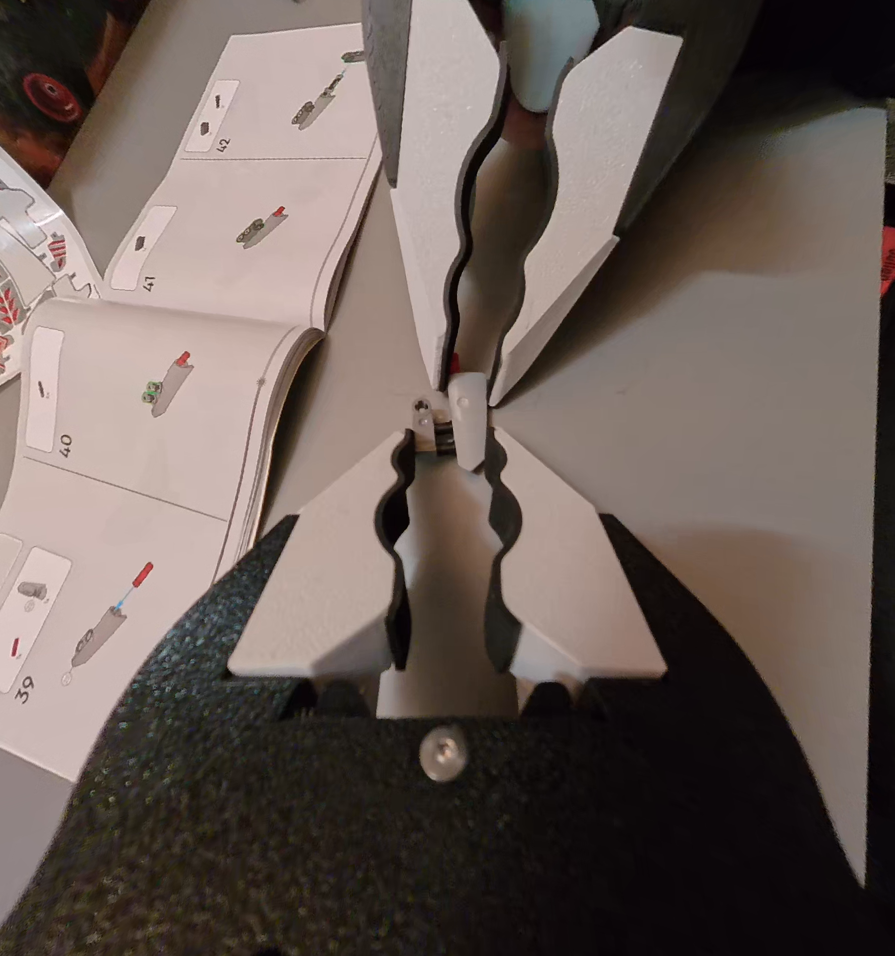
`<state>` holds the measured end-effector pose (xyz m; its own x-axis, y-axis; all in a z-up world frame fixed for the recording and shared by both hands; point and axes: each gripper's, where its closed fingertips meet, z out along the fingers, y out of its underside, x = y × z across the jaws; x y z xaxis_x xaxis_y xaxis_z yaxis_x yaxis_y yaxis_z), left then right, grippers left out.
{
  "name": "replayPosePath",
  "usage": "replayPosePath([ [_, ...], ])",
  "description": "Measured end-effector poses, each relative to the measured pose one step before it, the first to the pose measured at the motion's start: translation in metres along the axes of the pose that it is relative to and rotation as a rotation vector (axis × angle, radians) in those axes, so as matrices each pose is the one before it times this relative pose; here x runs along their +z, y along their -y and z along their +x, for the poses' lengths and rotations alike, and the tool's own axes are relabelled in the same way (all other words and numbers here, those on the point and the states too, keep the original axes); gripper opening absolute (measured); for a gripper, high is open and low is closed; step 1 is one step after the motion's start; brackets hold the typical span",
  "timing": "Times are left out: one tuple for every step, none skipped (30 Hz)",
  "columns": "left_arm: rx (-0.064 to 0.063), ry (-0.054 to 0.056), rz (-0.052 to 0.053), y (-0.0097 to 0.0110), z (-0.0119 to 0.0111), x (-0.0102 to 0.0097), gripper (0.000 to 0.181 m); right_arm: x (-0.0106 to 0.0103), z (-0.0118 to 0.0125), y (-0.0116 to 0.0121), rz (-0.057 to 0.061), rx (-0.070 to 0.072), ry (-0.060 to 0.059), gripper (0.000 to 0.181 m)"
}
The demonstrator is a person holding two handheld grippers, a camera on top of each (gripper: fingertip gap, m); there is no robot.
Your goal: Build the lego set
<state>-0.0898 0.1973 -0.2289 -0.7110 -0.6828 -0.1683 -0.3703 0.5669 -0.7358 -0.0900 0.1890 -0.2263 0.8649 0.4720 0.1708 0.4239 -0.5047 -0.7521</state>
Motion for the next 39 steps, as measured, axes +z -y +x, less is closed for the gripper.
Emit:
replayPosePath([
  [-0.0024,-0.0054,0.0008,0.0002,-0.00001,0.00024,0.025,0.00001,-0.00012,-0.00018,-0.0004,0.0123,0.0133,0.015],
  [-0.0094,-0.0121,-0.0006,-0.00005,0.00009,0.00023,0.025,-0.00006,0.00014,0.00001,0.0017,0.0025,0.0147,0.016],
  [-0.0043,-0.0115,0.0003,-0.00007,0.0,0.00015,0.025,-0.00023,0.00333,0.00017,0.0041,0.0006,-0.0052,0.023],
  [0.0018,-0.0033,0.0005,0.00017,-0.00037,0.0003,0.026,-0.00039,0.00499,0.00011,0.0056,-0.0005,-0.0147,0.032],
  [0.0072,-0.0003,0.0014,0.00031,0.00003,0.00012,0.026,-0.00006,0.00236,-0.00001,0.0033,-0.0039,0.0025,0.036],
  [0.0052,-0.0012,0.0013,0.00009,0.00004,0.00009,0.026,0.00061,0.00118,0.00017,0.0015,-0.0058,0.0104,0.04],
  [0.0091,-0.0004,0.0023,0.00025,-0.00008,-0.00003,0.026,0.00098,0.00156,0.00061,0.0029,-0.013,0.0063,0.044],
  [0.0057,-0.0018,0.0011,0.00008,0.0,-0.00004,0.026,0.00121,0.00029,0.00152,0.0068,-0.0249,0.0116,0.046],
  [0.0084,-0.0023,0.0019,0.00018,-0.00004,0.00014,0.026,0.00144,-0.00119,0.00147,0.0058,-0.022,0.0214,0.044],
  [0.0124,-0.0005,0.0027,0.00021,0.00001,-0.00005,0.026,0.00136,-0.00256,0.00098,0.002,-0.0106,0.0337,0.041],
  [0.0003,-0.0025,0.0001,0.0,-0.00003,0.00008,0.026,0.00112,-0.00268,0.00058,0.0004,-0.0053,0.0313,0.037],
  [-0.0021,-0.0035,-0.0004,-0.00016,0.00008,0.0,0.025,0.001,-0.00261,0.00083,0.0013,-0.0119,0.0244,0.032],
  [0.0017,-0.0043,0.0002,-0.00003,0.0002,-0.00014,0.025,0.0009,-0.00224,0.001,0.0031,-0.021,0.016,0.028],
  [0.0027,-0.0016,0.0004,-0.00009,-0.00002,-0.00013,0.025,0.00079,-0.00002,0.00107,0.0036,-0.0236,-0.0013,0.028],
  [-0.0002,-0.0016,0.0,-0.00014,-0.00003,-0.00009,0.025,0.00044,0.00001,0.00058,0.0034,-0.0157,0.0014,0.028],
  [-0.0015,-0.0044,-0.0004,-0.00013,0.0003,-0.00001,0.025,0.00015,-0.00024,-0.00013,-0.0007,0.0028,0.0068,0.027],
  [0.0021,-0.0051,0.0002,-0.00012,0.00037,0.00004,0.025,0.00007,-0.00039,-0.00008,-0.0009,0.0038,0.0074,0.027],
  [0.0037,-0.0045,0.0005,0.00006,0.00058,-0.00003,0.024,0.00018,-0.0007,-0.00001,0.0001,-0.0054,0.0044,0.026],
  [0.005,0.001,0.0012,0.00014,0.00016,-0.0001,0.024,0.00004,-0.00063,0.00004,-0.0001,-0.0096,0.0001,0.025],
  [0.004,0.0016,0.0007,0.00001,0.00015,-0.00006,0.024,-0.00005,-0.00026,0.00008,0.001,-0.0086,-0.0035,0.025],
  [0.0027,0.002,0.0008,0.00016,0.00003,-0.00001,0.024,-0.00009,0.00004,0.00019,0.0011,-0.0041,-0.0037,0.025],
  [0.0016,0.0013,0.0008,0.00003,-0.00007,0.00006,0.024,0.0,0.0,-0.00002,0.0001,-0.0019,-0.0022,0.025],
  [-0.0021,-0.0016,0.0005,0.00006,-0.00006,-0.00002,0.024,-0.00003,0.0001,-0.00003,0.0002,0.0004,-0.0004,0.025],
  [-0.0059,-0.0047,0.0004,0.00008,-0.00009,0.00004,0.024,0.00001,0.00019,-0.00001,-0.0001,0.0034,0.001,0.025],
  [-0.0079,-0.0052,0.0004,-0.00006,-0.00027,0.00011,0.025,0.00003,0.0002,-0.00008,-0.0005,0.0059,0.0017,0.026],
  [-0.008,-0.0053,-0.0004,-0.00002,-0.00021,0.00003,0.025,0.00009,0.00028,-0.00005,-0.0005,0.0056,0.0017,0.026],
  [-0.006,-0.0042,-0.0007,-0.00019,-0.00011,0.00008,0.025,-0.00001,0.0002,-0.00017,-0.0007,0.006,0.0032,0.026],
  [-0.0052,-0.0043,-0.0007,-0.00013,-0.0001,0.00012,0.025,0.00003,0.0002,-0.00012,-0.0007,0.0059,0.0027,0.026],
  [-0.0061,-0.0047,-0.001,-0.00017,0.00001,0.00009,0.025,0.00002,0.00033,0.00004,-0.0003,0.0022,-0.0009,0.026],
  [-0.0074,-0.0088,-0.0012,-0.00019,0.00032,0.00013,0.025,-0.00011,0.00069,-0.00002,0.0006,-0.0033,-0.0083,0.026],
  [-0.0095,-0.0109,-0.001,-0.00011,0.00032,0.00023,0.025,-0.00021,0.00079,0.00027,0.0018,-0.0092,-0.014,0.027],
  [-0.0137,-0.0115,-0.0015,-0.00018,0.0,0.0001,0.025,-0.00063,0.00229,0.00033,0.0028,-0.0097,-0.0277,0.032],
  [-0.0144,-0.011,-0.0016,-0.00031,-0.00002,0.00019,0.025,-0.001,0.00161,-0.00021,0.0012,-0.0085,-0.0258,0.035],
  [-0.0111,-0.0109,-0.0015,-0.00014,0.00016,0.00012,0.025,-0.00185,-0.00187,-0.00133,-0.0022,-0.0001,-0.001,0.031],
  [-0.0098,-0.0086,-0.0011,-0.00011,0.00003,0.00021,0.025,-0.0021,-0.00164,-0.00198,-0.0058,0.0132,0.0005,0.028],
  [-0.0068,-0.0057,-0.0006,-0.00012,0.00007,0.00011,0.025,-0.00204,-0.00091,-0.00165,-0.0049,0.0193,-0.0039,0.027],
  [-0.0035,-0.0034,-0.0002,-0.00004,-0.00006,-0.00001,0.025,-0.00136,-0.00214,-0.00148,-0.0053,0.0157,0.006,0.024],
  [-0.0028,-0.0024,-0.0001,0.0,0.00003,0.00001,0.025,-0.00046,-0.00161,-0.00085,-0.0043,0.0117,0.0057,0.02],
  [-0.0022,-0.0015,-0.0001,0.00001,0.0,0.00002,0.025,0.00003,-0.00012,-0.00013,-0.0015,0.0056,-0.0011,0.018],
])
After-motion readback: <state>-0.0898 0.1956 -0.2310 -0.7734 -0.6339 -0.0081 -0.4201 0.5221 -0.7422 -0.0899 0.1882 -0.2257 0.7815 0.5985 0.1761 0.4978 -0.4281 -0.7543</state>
